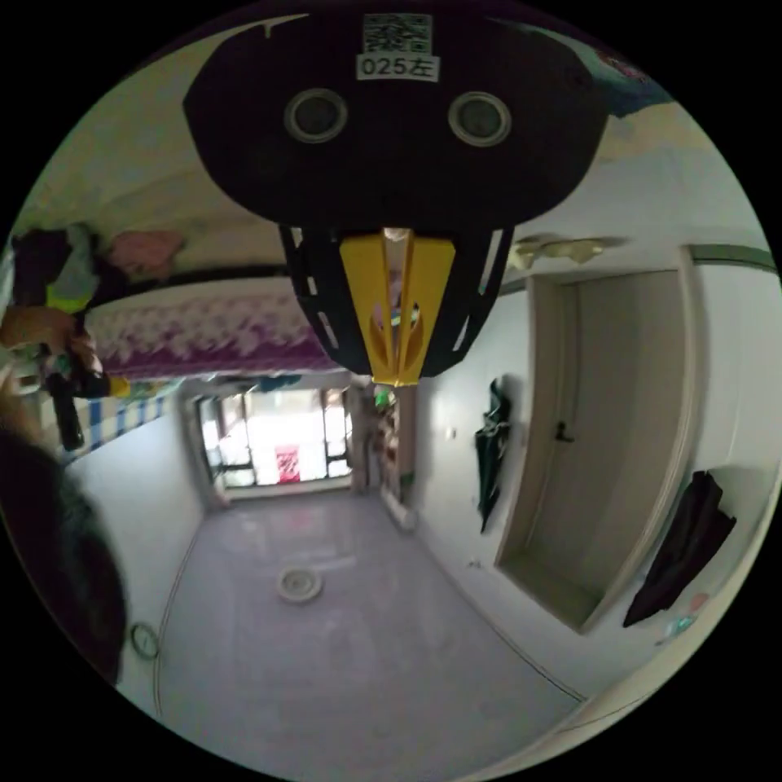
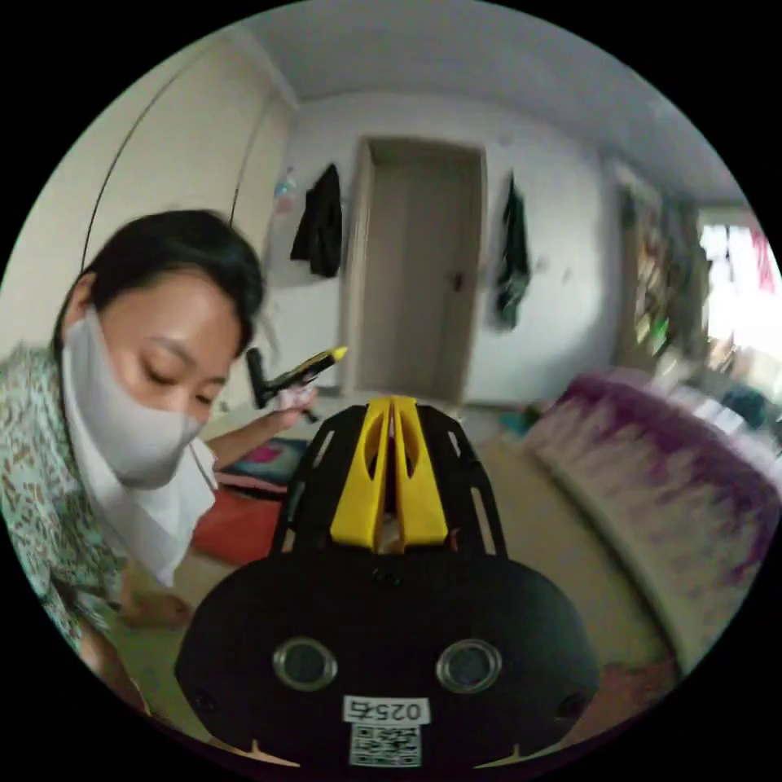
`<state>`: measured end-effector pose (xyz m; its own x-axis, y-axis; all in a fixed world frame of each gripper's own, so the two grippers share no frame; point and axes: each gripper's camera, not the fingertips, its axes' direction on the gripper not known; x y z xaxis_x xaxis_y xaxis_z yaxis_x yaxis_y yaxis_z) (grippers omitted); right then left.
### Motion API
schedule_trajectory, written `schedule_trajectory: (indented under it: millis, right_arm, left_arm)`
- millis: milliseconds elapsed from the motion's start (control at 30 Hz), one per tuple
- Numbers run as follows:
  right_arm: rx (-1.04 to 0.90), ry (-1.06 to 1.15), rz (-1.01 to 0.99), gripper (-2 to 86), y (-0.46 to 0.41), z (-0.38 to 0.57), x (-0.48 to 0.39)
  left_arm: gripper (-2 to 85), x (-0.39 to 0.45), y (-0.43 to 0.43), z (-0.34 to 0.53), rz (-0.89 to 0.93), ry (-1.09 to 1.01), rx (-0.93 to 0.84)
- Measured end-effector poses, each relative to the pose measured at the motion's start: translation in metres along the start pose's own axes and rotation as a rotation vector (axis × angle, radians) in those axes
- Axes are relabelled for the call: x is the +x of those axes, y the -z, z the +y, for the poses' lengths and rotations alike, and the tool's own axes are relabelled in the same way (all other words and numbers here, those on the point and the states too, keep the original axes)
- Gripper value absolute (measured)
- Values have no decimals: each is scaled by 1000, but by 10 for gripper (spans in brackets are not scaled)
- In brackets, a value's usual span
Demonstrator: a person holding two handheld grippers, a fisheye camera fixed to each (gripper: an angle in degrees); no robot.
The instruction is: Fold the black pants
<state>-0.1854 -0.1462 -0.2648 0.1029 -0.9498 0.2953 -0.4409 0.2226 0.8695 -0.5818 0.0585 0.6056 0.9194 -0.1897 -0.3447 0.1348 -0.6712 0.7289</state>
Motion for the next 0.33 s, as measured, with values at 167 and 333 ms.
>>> schedule_trajectory:
  millis: [167, 333]
  right_arm:
    - [417, -171, 1048, -8, 293, -3, -87]
    - [73, -269, 1253, 10, 441, 37, -109]
  left_arm:
    - [9, 104, 67, 91, 281, 248, 161]
    - [52, 259, 16, 178, 635, 331, -140]
